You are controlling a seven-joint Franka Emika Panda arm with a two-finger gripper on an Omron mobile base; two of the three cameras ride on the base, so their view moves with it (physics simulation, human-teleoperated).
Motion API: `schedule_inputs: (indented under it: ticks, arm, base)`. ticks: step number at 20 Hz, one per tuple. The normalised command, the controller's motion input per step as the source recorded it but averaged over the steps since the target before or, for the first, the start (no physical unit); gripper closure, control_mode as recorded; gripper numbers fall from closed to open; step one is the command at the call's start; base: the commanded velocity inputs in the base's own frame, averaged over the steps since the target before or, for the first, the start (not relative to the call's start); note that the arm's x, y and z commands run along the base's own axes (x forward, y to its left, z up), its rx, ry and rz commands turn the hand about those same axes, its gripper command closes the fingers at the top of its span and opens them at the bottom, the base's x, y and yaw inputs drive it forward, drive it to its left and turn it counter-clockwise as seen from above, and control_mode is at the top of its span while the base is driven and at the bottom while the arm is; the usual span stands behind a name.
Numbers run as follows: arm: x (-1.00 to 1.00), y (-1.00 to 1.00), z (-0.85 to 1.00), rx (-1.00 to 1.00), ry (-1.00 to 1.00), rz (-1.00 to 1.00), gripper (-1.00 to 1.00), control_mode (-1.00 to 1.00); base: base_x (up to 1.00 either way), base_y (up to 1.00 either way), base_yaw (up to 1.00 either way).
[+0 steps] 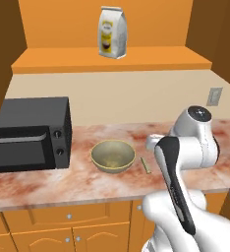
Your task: Pick the egg and butter from the fridge and place them by the bowl for mixing.
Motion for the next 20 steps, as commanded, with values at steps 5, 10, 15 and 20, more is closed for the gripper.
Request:
schedule_inputs:
  ticks: [5,10,15,20]
  arm:
    - [-0.40,0.15,-0.11,-0.08,0.00,-0.04,-1.00,1.00]
    - [0.00,0.00,0.00,0.00,0.00,0.00,-1.00,1.00]
    - [0.00,0.00,0.00,0.00,0.00,0.00,-1.00,1.00]
    - [0.00,0.00,0.00,0.00,0.00,0.00,-1.00,1.00]
  base:
    - [-0.60,0.15,0.01]
    - [-0.89,0.11,0.55]
    - [-0.10,0.00,1.00]
    - [-0.06,0.00,1.00]
